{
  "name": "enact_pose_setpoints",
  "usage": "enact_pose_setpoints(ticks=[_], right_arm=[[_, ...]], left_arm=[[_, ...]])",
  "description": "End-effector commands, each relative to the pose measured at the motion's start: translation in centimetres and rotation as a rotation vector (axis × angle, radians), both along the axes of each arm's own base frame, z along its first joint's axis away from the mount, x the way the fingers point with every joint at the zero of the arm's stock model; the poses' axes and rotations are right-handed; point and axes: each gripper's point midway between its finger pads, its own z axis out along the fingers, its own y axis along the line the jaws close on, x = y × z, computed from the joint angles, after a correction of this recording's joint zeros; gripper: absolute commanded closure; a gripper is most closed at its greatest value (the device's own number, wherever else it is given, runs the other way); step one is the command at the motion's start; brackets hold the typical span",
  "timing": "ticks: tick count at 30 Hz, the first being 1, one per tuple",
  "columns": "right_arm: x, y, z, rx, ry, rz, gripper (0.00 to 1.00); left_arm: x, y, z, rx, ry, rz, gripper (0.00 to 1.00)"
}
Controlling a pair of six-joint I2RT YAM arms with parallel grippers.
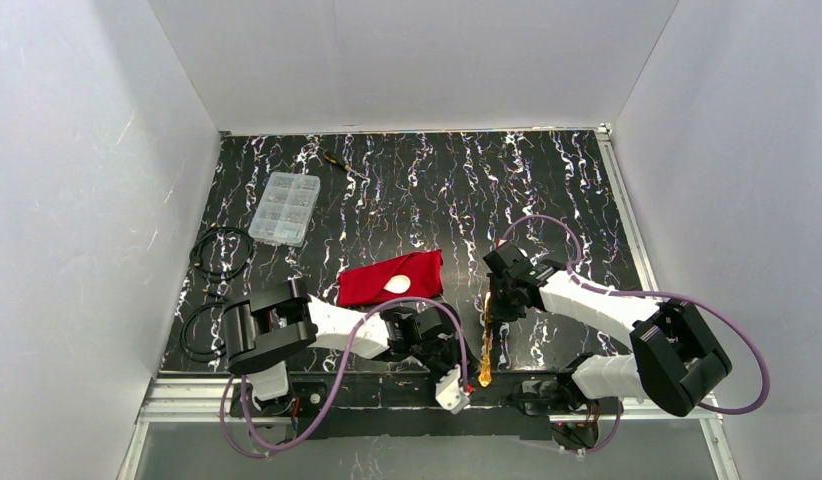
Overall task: Fold the napkin into a case and place the utensils inside
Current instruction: Move the knife to the corner of the board.
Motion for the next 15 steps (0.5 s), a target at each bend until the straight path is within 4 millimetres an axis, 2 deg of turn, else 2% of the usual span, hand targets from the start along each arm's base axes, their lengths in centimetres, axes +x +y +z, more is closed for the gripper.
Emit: enact_pose_setpoints(ticks=[1, 5, 10, 15], right_arm=[[-3.5, -2.0, -2.7, -0.075, 0.134, 0.005, 0.82], [-3.5, -2.0, -2.7, -0.077, 0.132, 0.006, 0.82], [-3.5, -1.9, -2.8, -0.074, 0.133, 0.006, 0.82], [-3.5, -1.7, -2.8, -0.069, 0.134, 0.004, 0.82]], left_arm=[[2.2, -5.1, 2.4, -0.175, -0.189, 0.004, 0.57], [2.7, -3.7, 3.2, -0.191, -0.229, 0.004, 0.59], [2.0, -2.2, 5.3, -0.237, -0.206, 0.002, 0.59], [2.8, -4.3, 7.5, -0.274, -0.2, 0.068, 0.58]])
